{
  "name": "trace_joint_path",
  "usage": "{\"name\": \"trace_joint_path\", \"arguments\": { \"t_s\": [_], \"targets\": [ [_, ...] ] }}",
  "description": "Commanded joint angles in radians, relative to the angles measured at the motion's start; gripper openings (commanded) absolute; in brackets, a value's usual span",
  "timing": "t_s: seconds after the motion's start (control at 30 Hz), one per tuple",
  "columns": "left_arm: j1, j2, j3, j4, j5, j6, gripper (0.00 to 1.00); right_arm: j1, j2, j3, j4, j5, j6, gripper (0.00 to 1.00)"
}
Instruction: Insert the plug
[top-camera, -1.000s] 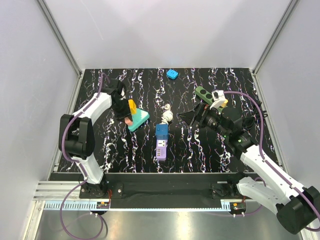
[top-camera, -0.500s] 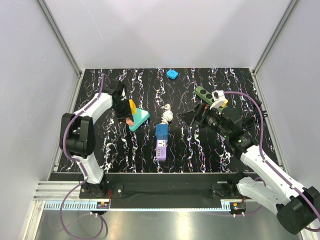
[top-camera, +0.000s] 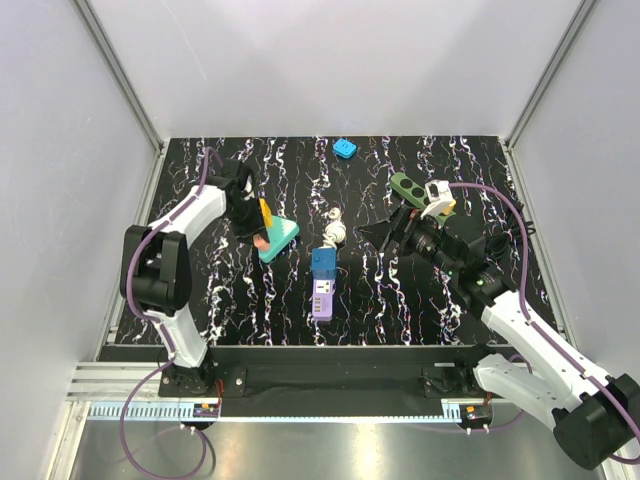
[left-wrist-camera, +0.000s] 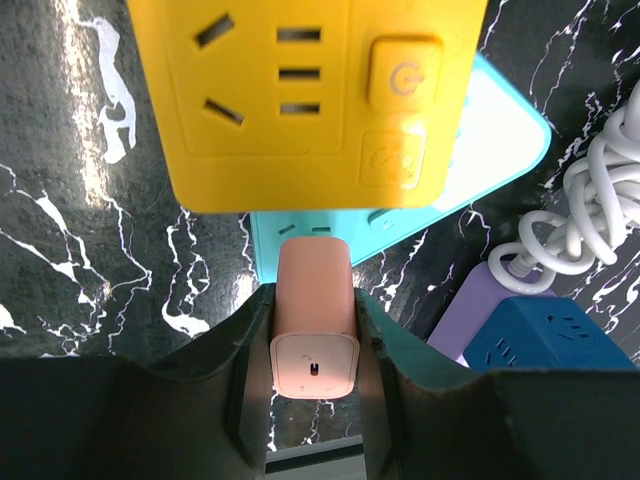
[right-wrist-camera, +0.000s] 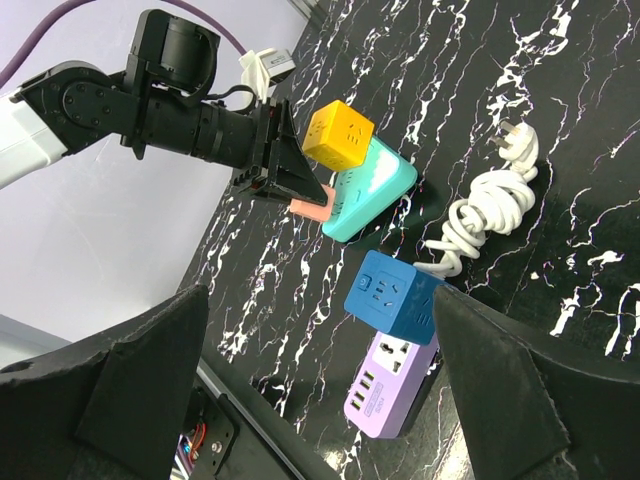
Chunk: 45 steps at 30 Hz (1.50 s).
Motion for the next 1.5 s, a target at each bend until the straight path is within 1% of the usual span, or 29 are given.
{"name": "trace_joint_path", "arguments": {
  "t_s": [0.0,0.37,0.57,0.87,1.2,1.33,1.37,1.43,1.47],
  "targets": [
    [-0.008,0.016,0.044,0.017,0.017,-0.014,0.0,-0.004,-0.023,-0.001,0.02,0.02,-0.025,1.0],
    [-0.014,0.038,0.044,0.017,0.005,-0.031,0.0,-0.004,-0.028,-0.004,0.019,0.028,-0.031,1.0],
    [-0.014,0.061,0.033,0.014,-0.056,-0.028,0.0,-0.006,-0.031,-0.006,0.019,0.028,-0.029,1.0],
    [-0.029,0.111,0.018,0.014,-0.105,-0.033,0.0,-0.004,-0.035,-0.012,0.016,0.034,-0.034,1.0],
    [-0.046,0.139,0.01,0.019,-0.113,-0.031,0.0,-0.003,-0.037,-0.021,0.016,0.039,-0.037,1.0],
    [-0.046,0.113,0.024,0.012,-0.104,-0.027,0.32,-0.003,-0.035,-0.021,0.014,0.042,-0.052,1.0],
    [-0.046,0.104,0.027,0.011,-0.108,-0.024,0.42,-0.001,-0.034,-0.021,0.013,0.047,-0.056,1.0],
    [-0.046,0.076,0.044,-0.001,-0.102,-0.008,0.51,-0.004,-0.031,-0.016,0.004,0.053,-0.072,1.0],
    [-0.046,0.058,0.05,-0.004,-0.09,0.002,0.63,-0.004,-0.029,-0.013,-0.009,0.065,-0.08,1.0]
  ]
}}
